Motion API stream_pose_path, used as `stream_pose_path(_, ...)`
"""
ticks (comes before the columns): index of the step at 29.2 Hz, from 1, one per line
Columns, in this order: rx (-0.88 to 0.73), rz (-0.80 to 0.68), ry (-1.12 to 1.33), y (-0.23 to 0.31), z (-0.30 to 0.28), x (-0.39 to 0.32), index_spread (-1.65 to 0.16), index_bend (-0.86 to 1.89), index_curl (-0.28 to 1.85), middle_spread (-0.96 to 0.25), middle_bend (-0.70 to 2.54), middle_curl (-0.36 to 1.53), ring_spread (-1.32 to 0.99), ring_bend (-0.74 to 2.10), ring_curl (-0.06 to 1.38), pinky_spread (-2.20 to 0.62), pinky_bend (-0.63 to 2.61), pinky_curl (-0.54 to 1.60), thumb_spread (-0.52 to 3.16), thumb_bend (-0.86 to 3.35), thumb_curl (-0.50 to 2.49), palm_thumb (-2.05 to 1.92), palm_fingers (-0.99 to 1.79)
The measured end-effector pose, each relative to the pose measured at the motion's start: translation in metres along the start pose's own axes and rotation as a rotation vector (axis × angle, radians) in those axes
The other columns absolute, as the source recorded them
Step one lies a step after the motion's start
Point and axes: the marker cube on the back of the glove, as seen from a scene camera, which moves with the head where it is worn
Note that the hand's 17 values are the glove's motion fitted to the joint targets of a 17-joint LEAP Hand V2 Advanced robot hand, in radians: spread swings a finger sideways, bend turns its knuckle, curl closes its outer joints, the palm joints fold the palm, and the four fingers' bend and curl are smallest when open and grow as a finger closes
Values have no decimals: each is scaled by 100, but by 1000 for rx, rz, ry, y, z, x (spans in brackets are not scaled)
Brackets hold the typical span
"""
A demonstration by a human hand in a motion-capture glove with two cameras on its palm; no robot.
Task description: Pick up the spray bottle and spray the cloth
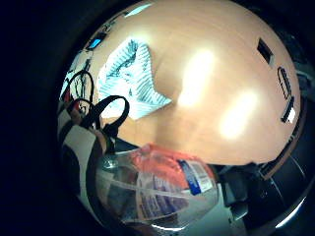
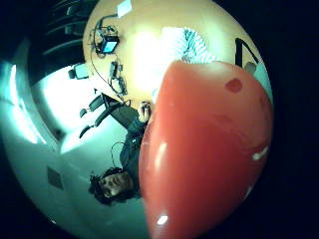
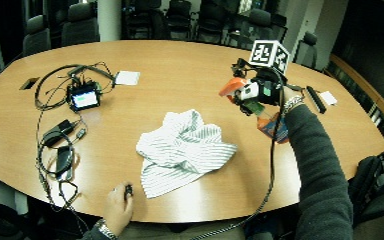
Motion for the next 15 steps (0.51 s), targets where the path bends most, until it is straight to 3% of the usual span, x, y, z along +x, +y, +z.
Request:
stream_pose_path(10, -371, 317, 263, -27, 49, -17, -29, 26, 49, -21, 51, 50, -18, 66, 43, -27, 43, 37, 54, -3, 57, 90, 136)
stream_pose_path(15, -487, 402, 387, -39, 78, -13, -29, 27, 50, -21, 52, 50, -19, 66, 44, -26, 43, 37, 47, -3, 61, 89, 136)
